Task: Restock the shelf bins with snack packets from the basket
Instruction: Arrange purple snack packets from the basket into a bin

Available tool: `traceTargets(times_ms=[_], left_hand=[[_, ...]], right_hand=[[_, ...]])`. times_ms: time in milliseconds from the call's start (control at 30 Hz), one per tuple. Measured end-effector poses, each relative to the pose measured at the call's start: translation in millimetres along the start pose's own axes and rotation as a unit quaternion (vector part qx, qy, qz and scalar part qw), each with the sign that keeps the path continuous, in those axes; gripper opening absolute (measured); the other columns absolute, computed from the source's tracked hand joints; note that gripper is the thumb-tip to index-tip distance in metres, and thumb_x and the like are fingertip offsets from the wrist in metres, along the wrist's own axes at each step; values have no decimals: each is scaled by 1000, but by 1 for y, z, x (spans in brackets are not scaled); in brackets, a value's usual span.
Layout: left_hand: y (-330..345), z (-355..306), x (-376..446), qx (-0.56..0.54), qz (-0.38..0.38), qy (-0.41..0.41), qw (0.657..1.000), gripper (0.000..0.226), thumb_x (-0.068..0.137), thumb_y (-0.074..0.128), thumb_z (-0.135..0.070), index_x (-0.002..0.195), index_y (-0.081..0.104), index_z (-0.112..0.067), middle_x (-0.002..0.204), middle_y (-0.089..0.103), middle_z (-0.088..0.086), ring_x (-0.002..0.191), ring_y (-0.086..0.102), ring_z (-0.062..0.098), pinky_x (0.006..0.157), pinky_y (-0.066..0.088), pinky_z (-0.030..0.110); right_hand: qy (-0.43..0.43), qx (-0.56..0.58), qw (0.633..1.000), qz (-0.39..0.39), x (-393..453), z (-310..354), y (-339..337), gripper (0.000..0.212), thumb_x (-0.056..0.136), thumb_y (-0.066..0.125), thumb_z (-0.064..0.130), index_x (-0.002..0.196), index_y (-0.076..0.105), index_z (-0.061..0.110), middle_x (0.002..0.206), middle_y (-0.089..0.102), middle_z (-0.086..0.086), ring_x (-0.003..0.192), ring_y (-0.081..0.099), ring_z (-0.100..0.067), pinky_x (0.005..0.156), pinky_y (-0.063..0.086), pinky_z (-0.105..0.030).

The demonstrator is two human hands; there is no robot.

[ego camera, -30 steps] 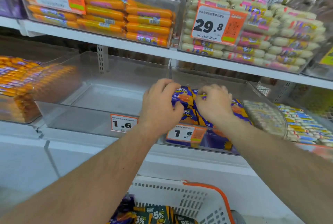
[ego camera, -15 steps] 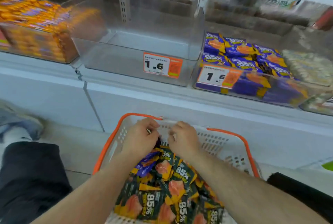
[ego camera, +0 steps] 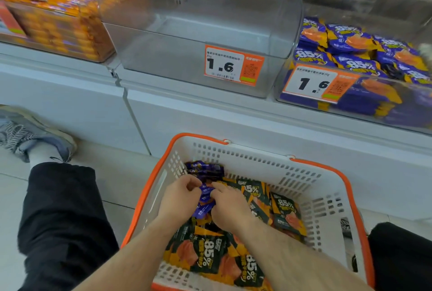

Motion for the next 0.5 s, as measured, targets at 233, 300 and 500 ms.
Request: traceTargets(times_ms=[233,300,500], left_hand=[[4,10,-4,9,7,-26,1000,21,92,55,-14,85,59,-33,87,63,-10,70,62,15,56,54,32],[6,14,-2,-16,25,-61,998,16,92,54,-13,90,61,-28,87,64,-6,68,61,16,58,53,33],[32,4,-18,-385,115,-291,868,28,102,47,-31,106,60,-7,101,69,14,79,64,29,72,52,42]], right_hand=[[-20,-56,998,38,0,7,8,69,92,45,18,156,21,17,165,7,-1,148,14,-30,120,13,-48],[-26,-59,998,-6,-2,7,-4,63,91,46,19,152,31,14,161,19,-2,143,22,-30,117,19,-47],[-137,-32,939,-313,-29,5,-75,17,82,60,16,88,76,16,89,70,5,87,56,-19,81,49,-34]])
Point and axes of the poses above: each hand's wrist, its own x-axis towards the middle knuckle, its own y-axis out of the palm, z = x × y, the point moved 5 cm from there along x, towards the middle knuckle
